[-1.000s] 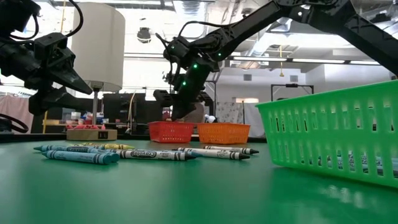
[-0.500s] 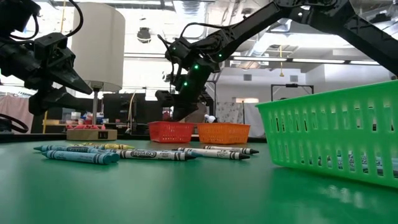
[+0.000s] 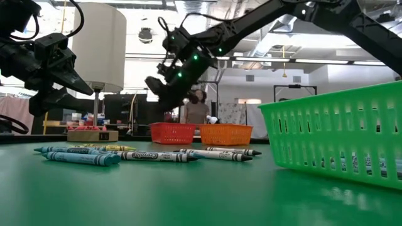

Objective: Sort crayons
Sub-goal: Put the light green crayon into the red bin

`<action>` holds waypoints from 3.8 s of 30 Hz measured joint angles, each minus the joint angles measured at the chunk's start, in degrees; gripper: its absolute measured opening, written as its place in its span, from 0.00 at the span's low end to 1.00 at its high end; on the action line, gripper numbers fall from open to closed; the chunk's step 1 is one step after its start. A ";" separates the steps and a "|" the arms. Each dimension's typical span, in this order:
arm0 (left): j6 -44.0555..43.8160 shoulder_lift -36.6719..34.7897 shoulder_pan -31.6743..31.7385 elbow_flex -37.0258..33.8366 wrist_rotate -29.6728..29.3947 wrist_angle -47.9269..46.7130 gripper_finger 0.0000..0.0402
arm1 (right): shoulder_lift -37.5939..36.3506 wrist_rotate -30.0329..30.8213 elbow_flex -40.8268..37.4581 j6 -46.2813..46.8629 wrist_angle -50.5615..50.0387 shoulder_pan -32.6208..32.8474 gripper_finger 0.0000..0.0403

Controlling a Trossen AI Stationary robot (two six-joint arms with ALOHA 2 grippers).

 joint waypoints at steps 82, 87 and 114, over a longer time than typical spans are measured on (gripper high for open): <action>-0.01 0.02 0.00 0.00 0.01 0.00 0.54 | 5.90 -0.02 -5.61 -10.79 12.13 21.09 0.48; 0.00 0.02 0.00 0.00 0.02 0.00 0.54 | 5.90 0.04 -5.61 -10.09 12.10 21.09 0.46; -0.02 0.01 0.00 0.00 0.00 0.00 0.54 | 7.93 0.65 -5.32 -5.37 8.39 20.91 0.25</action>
